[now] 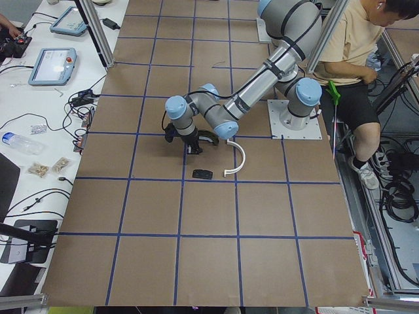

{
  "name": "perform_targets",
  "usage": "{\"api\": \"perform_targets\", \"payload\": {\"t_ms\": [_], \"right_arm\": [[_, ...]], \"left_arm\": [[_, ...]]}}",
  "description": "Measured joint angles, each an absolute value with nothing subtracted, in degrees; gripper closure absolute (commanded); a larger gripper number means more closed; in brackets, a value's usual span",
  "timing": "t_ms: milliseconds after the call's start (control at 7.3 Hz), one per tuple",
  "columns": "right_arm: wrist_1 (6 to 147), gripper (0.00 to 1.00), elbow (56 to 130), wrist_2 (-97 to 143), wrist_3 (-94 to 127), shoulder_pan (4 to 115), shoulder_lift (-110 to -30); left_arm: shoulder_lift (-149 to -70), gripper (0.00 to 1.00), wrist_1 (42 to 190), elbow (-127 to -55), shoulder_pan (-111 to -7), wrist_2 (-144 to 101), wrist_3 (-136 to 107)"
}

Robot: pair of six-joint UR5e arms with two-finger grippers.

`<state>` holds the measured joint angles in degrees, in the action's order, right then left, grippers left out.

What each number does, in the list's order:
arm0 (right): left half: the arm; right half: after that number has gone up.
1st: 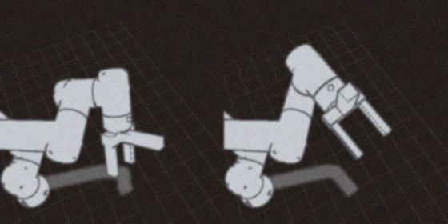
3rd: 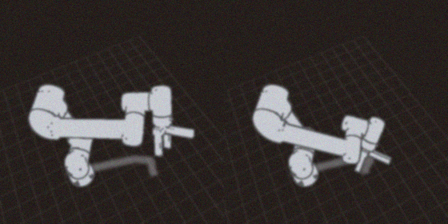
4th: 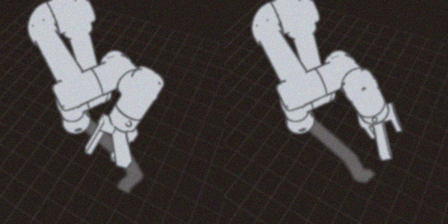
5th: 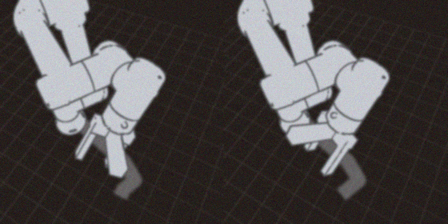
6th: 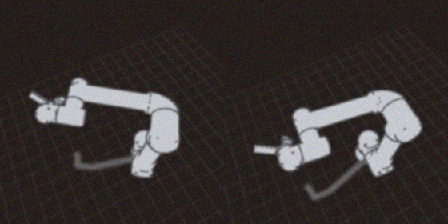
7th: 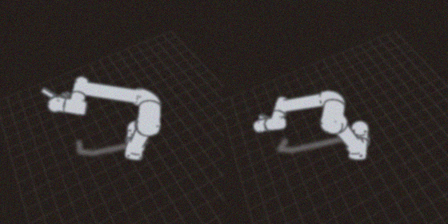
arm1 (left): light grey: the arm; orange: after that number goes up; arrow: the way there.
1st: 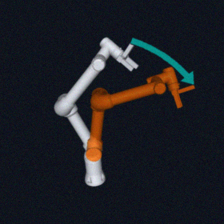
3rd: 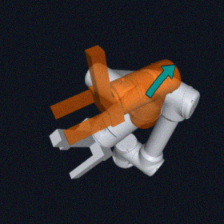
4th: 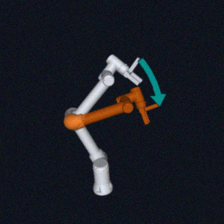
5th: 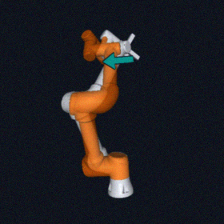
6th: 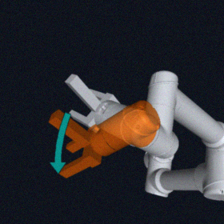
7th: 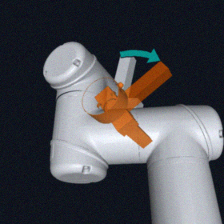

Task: Place bearing gear from tray to pile

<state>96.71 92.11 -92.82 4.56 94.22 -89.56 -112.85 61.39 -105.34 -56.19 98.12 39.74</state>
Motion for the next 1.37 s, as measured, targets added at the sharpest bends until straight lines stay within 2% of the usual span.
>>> {"api": "perform_targets", "payload": {"t_ms": [685,822,959,1096,1234,1371], "right_arm": [[96.71,0.0,92.19,-92.66,4.82,94.25,-89.56],[96.7,0.0,92.2,-92.69,4.88,94.25,-89.56],[96.74,0.0,92.2,-92.71,4.91,94.23,-89.56],[96.76,0.0,92.2,-92.7,4.92,94.22,-89.56],[96.76,0.0,92.2,-92.67,4.92,94.22,-89.56],[96.75,0.0,92.2,-92.65,4.92,94.22,-89.56]], "left_arm": [[-112.94,1.0,60.15,-107.13,-56.07,98.16,39.92],[-112.93,0.96,59.67,-107.24,-56.07,98.17,39.96],[-112.95,0.78,59.1,-107.35,-56.07,98.17,39.96],[-113.04,0.43,58.71,-107.52,-56.07,98.16,39.95],[-113.13,0.18,58.32,-107.66,-56.07,98.16,40.11],[-113.26,0.12,57.81,-107.71,-56.08,98.21,40.5]]}}
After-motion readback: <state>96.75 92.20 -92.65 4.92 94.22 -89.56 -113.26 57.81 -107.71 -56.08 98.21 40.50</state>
